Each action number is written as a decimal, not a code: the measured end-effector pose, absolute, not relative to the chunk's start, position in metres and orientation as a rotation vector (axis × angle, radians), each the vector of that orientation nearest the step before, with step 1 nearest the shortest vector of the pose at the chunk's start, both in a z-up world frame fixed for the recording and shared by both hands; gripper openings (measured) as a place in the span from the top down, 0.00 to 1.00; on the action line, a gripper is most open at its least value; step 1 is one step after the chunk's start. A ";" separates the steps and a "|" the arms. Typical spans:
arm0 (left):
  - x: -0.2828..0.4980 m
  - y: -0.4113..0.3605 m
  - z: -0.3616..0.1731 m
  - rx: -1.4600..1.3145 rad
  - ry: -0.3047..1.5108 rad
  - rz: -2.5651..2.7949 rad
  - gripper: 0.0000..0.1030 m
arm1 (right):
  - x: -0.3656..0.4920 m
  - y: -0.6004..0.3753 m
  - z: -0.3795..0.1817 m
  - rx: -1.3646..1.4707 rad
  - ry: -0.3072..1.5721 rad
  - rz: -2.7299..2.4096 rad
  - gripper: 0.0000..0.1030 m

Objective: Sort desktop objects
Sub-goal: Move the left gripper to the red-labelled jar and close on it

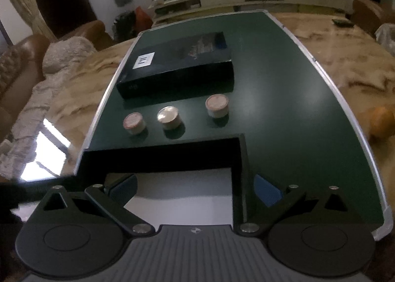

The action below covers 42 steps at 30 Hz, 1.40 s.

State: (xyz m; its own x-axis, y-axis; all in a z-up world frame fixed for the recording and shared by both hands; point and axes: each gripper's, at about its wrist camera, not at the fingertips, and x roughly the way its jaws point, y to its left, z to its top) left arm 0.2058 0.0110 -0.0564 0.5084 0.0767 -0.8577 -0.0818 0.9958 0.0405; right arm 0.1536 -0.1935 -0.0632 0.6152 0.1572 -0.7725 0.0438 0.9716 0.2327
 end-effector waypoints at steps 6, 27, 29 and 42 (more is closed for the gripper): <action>0.242 0.005 -0.060 0.001 1.017 0.076 0.00 | 0.167 -0.195 -0.072 0.256 0.920 0.074 0.00; 0.345 -0.017 -0.125 0.087 1.065 0.057 0.02 | 0.186 -0.220 -0.096 0.282 0.948 0.038 0.00; 0.348 -0.019 -0.129 0.080 1.076 0.042 0.02 | 0.189 -0.218 -0.099 0.281 0.953 0.041 0.00; 0.359 -0.014 -0.146 0.042 1.118 0.010 0.33 | 0.190 -0.219 -0.104 0.286 0.962 0.034 0.00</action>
